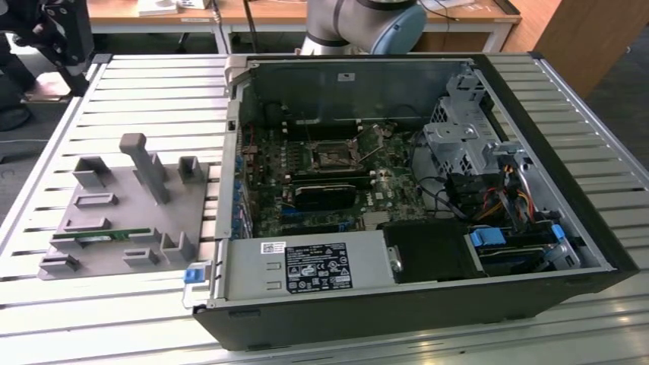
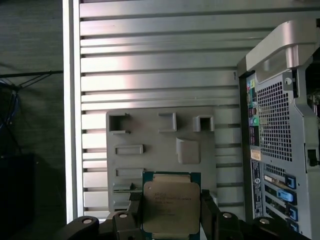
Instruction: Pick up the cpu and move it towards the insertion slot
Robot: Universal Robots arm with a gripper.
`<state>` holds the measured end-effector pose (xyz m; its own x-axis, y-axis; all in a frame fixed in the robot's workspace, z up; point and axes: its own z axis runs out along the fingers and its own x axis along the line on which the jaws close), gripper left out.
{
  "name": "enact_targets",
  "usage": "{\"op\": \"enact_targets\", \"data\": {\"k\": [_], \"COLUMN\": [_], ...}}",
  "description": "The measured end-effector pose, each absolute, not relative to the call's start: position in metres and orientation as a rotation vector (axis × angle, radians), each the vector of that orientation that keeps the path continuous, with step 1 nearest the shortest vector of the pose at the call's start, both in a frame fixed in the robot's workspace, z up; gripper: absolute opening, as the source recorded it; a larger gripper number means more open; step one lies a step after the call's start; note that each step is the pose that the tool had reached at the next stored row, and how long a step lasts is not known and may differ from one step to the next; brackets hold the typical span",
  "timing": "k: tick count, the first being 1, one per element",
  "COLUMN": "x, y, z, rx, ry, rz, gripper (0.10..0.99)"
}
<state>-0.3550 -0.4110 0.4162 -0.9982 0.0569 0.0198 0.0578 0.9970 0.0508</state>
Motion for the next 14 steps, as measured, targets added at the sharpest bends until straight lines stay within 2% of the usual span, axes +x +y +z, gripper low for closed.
{"op": "enact_targets", "data": {"k": [14], "x": [-0.336], "y": [-0.411], "z": [0.416], "rx": [-0.090], "ry": [-3.121], "rz": [-0.080], "gripper": [0.545]}}
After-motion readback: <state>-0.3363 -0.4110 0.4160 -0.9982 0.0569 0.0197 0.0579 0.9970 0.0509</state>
